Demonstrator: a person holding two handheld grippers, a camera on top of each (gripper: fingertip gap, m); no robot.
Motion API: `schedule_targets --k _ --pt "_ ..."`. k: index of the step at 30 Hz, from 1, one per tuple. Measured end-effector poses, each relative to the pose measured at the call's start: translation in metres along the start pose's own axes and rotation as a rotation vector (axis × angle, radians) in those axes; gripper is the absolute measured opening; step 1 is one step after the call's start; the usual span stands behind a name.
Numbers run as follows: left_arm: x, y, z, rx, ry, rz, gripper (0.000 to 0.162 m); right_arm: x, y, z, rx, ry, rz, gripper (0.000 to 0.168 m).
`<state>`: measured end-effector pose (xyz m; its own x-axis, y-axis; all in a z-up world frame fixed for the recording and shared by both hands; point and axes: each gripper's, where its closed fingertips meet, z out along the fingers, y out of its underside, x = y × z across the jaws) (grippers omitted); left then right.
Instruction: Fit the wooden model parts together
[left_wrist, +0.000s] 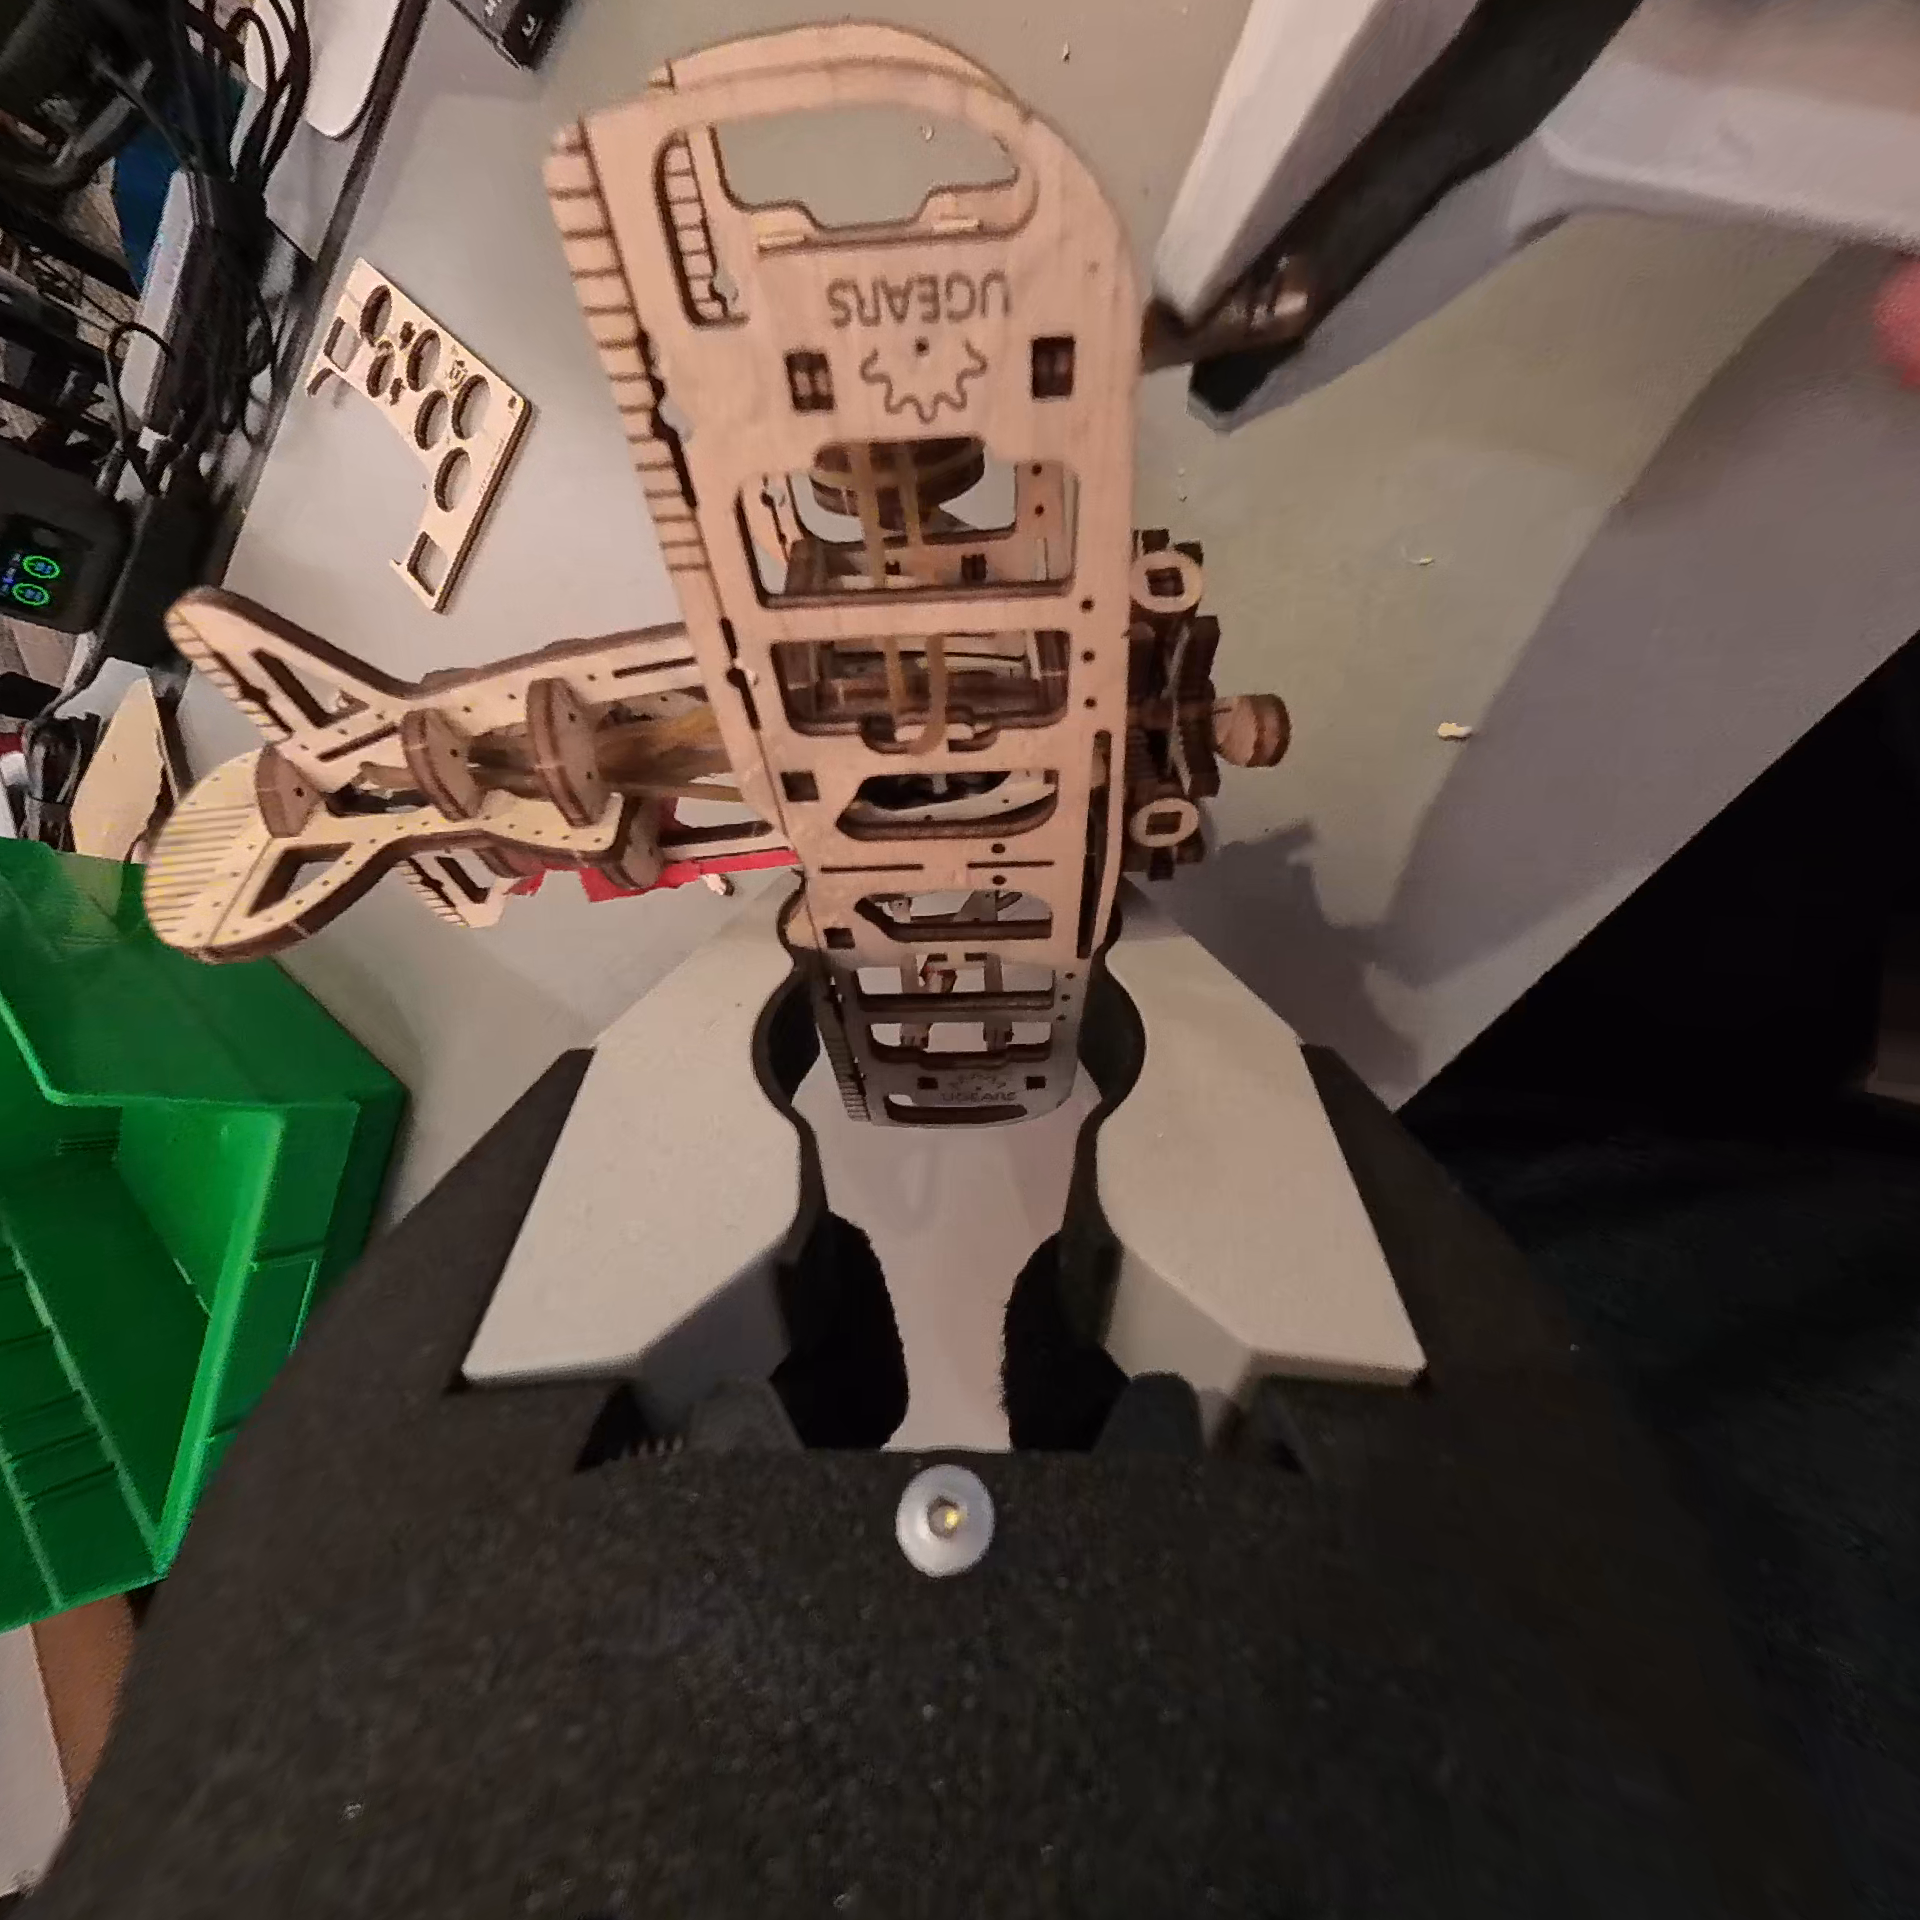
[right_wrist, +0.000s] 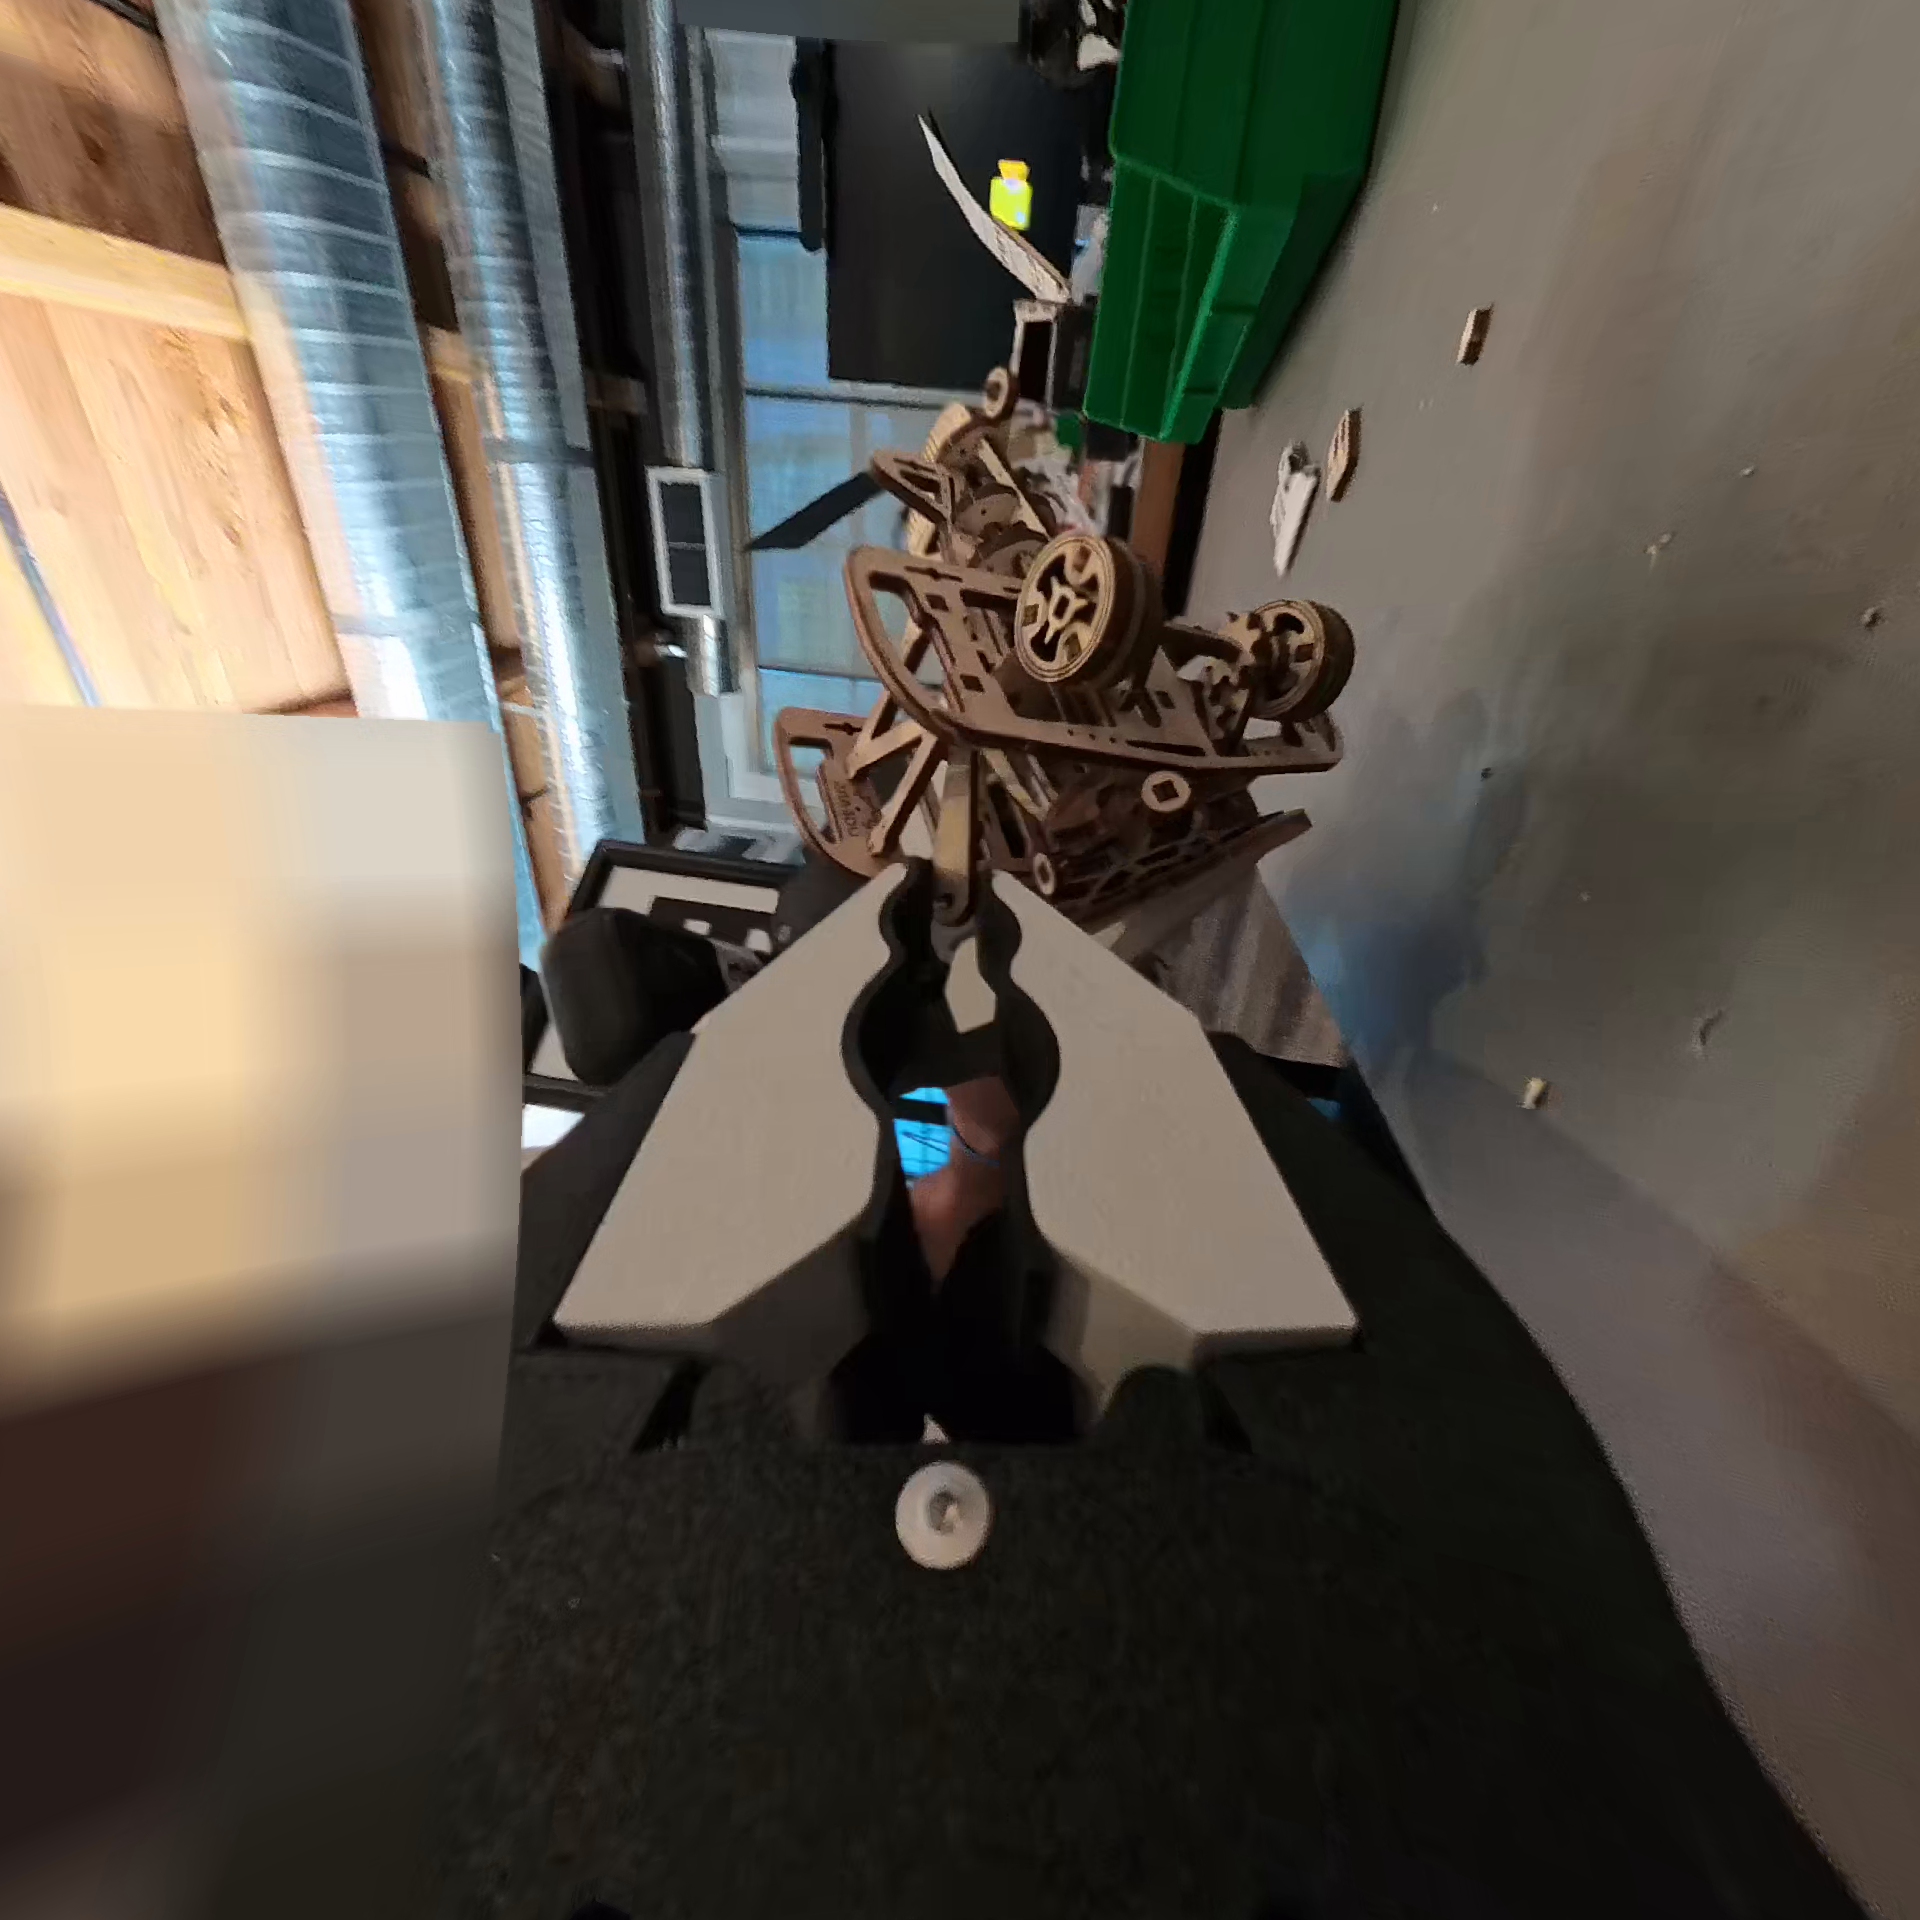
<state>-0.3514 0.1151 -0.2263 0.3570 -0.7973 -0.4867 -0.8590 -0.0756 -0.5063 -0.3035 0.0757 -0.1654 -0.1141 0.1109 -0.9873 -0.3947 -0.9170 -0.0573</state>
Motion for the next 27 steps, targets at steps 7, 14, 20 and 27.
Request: schedule_targets --k 7,14,20,27 --pt "-0.001 0.002 0.001 -0.009 -0.008 0.005 0.046 0.006 -0.007 -0.009 0.076 -0.028 0.082 0.006" --pt "-0.001 0.001 0.0 -0.015 -0.034 0.04 0.046 0.011 -0.007 -0.006 0.132 0.063 -0.019 0.006" --pt "-0.002 -0.002 -0.001 -0.035 -0.085 0.079 0.046 0.014 -0.013 -0.01 0.27 0.126 -0.087 0.002" --pt "0.002 -0.004 0.001 -0.035 -0.059 0.051 0.046 0.013 -0.016 -0.019 0.391 0.072 -0.032 0.001"
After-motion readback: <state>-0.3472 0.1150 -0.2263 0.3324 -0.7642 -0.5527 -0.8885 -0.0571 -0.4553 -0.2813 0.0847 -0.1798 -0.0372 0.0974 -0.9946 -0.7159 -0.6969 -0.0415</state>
